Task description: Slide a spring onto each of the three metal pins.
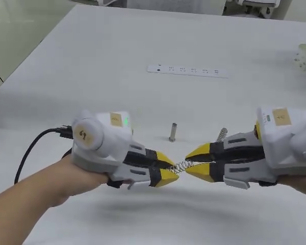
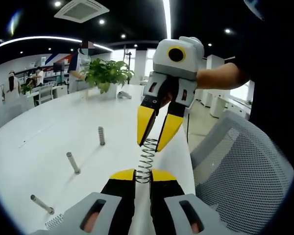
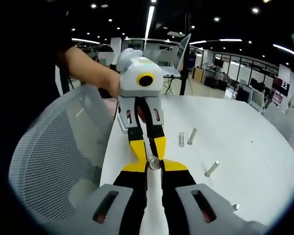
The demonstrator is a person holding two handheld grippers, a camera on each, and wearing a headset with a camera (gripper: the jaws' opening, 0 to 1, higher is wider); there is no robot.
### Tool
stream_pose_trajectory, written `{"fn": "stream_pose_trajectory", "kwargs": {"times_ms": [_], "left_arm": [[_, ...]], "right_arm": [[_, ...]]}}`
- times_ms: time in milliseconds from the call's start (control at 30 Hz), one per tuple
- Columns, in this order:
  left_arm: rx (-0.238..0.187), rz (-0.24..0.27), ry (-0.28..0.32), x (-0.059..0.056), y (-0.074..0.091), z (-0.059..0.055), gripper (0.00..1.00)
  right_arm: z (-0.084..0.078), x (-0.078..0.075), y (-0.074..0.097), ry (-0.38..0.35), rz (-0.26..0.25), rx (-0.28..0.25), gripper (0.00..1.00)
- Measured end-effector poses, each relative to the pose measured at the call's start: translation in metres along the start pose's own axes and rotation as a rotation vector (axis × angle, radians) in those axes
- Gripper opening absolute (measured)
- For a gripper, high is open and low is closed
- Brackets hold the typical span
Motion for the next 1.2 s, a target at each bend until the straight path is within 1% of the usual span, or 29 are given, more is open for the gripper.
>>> {"fn": "stream_pose_trajectory", "kwargs": {"times_ms": [33,67,133,200,300,367,500,567,667,867,933,1000,1033,1100,1200], "left_arm": [[0.003,0.003,-0.006,0.0,0.0,0.0,0.02],[0.007,0.005,-0.01,0.0,0.0,-0.001,0.02],[0.0,-0.005,-0.006,-0.002,0.0,0.0,0.02],[0.002,-0.003,-0.019,-0.003,-0.001,0.001,0.02],[0.003,-0.007,-0.018,-0.004,-0.001,0.001,0.02],[0.008,-0.008,-0.024,-0.004,-0.002,0.001,0.02],[0.002,-0.009,-0.015,-0.005,-0.001,0.003,0.02],[0.007,-0.012,-0.023,-0.006,-0.003,0.004,0.02],[0.009,-0.014,-0.028,-0.006,-0.003,0.005,0.02],[0.011,-0.015,-0.026,-0.007,-0.002,0.005,0.02],[0.016,-0.015,-0.025,-0.007,-0.002,0.004,0.02],[0.021,-0.016,-0.021,-0.008,-0.001,0.003,0.02],[0.023,-0.014,-0.005,-0.008,-0.001,0.002,0.02],[0.022,-0.01,0.005,-0.008,0.0,0.002,0.02],[0.022,-0.009,0.027,-0.008,0.001,0.002,0.03]], "right_arm": [[0.0,0.001,-0.001,0.013,0.001,0.01,0.07],[0.003,0.001,-0.002,0.013,0.002,-0.002,0.07],[0.008,0.001,-0.004,0.001,0.0,-0.039,0.07],[0.011,0.003,-0.007,0.022,-0.002,-0.034,0.07],[0.014,0.004,-0.01,0.034,-0.003,-0.04,0.07],[0.014,0.005,-0.011,0.061,-0.008,-0.027,0.07],[0.016,0.005,-0.012,0.066,-0.015,-0.049,0.07],[0.016,0.006,-0.014,0.088,-0.018,-0.036,0.07],[0.017,0.005,-0.014,0.096,-0.02,-0.036,0.08],[0.016,0.005,-0.014,0.086,-0.022,-0.047,0.08],[0.015,0.005,-0.014,0.091,-0.021,-0.041,0.08],[0.015,0.005,-0.014,0.09,-0.018,-0.032,0.07],[0.016,0.006,-0.014,0.101,-0.017,-0.021,0.07],[0.016,0.005,-0.014,0.114,-0.021,-0.007,0.07],[0.018,0.005,-0.014,0.116,-0.019,-0.004,0.07]]}}
Point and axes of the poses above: the centre of the closed fingertips' face, and the gripper's own axes: y roughly backward along the fingers, x roughly to its left, z roughly out of its top, the point moved 7 cm from there along y, roughly backward along the fingers, and after that the axes turned 11 degrees about z, right-handed, at the moved point
